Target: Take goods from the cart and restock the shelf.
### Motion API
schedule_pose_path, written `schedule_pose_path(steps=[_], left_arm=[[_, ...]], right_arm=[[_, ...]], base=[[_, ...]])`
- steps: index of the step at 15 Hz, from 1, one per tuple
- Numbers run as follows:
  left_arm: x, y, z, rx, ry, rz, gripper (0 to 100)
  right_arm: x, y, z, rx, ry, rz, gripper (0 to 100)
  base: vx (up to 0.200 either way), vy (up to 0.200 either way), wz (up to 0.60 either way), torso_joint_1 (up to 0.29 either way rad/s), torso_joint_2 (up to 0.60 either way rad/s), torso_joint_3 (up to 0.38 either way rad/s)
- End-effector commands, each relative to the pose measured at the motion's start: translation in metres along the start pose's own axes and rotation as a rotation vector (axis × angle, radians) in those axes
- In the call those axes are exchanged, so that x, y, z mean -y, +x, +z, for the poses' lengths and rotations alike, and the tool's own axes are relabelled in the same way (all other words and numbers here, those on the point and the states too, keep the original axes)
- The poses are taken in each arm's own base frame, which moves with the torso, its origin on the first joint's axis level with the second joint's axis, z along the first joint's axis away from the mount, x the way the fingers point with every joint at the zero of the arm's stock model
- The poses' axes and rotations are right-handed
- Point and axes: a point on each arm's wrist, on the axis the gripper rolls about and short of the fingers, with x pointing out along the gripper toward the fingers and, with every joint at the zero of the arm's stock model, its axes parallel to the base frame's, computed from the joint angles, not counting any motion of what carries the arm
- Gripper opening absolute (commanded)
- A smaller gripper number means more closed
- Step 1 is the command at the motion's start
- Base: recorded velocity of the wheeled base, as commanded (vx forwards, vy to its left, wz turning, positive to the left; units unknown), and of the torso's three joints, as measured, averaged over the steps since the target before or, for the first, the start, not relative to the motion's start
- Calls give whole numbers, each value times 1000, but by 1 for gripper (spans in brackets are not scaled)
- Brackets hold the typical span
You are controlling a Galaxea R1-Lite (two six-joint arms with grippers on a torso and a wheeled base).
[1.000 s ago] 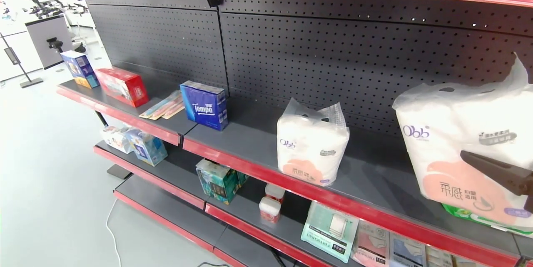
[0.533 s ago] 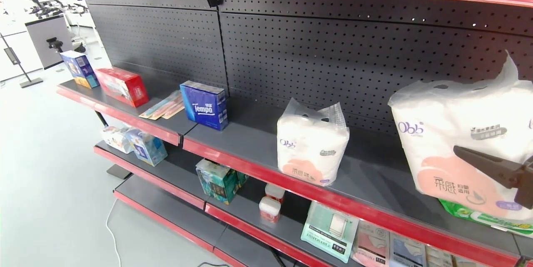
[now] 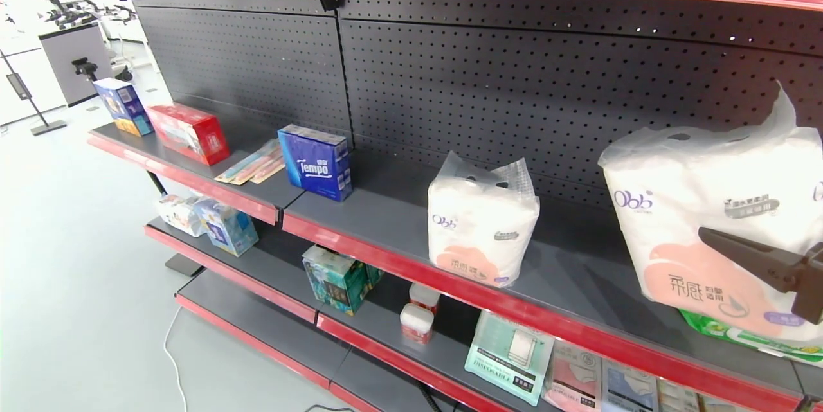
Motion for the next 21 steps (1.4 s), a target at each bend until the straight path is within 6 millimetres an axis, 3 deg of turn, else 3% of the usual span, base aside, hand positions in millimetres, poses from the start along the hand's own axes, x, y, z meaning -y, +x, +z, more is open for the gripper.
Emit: schedule_pose_path(steps=[1,2,5,13,21], left_arm=[[-1,-1,0,0,17,-224,100],[-2,-5,-1,52,68,-234,100],[-6,-10,-4,105,72,78,100],[-7,-13,-9,107,-10,69,100],[-7,-13,-9,107,-10,70,100]], right_arm=[[0,-1,0,3,-2,-1,0],[0,-1,1,6,-3,-1,0],[0,-1,1,9,-2,-2,0],[1,4,2,-1,2,2,0],[10,51,-8,-57,24,2,0]], base=[[0,0,0,0,0,0],[0,0,0,0,0,0],[0,0,0,0,0,0],[0,0,0,0,0,0],[0,0,0,0,0,0]])
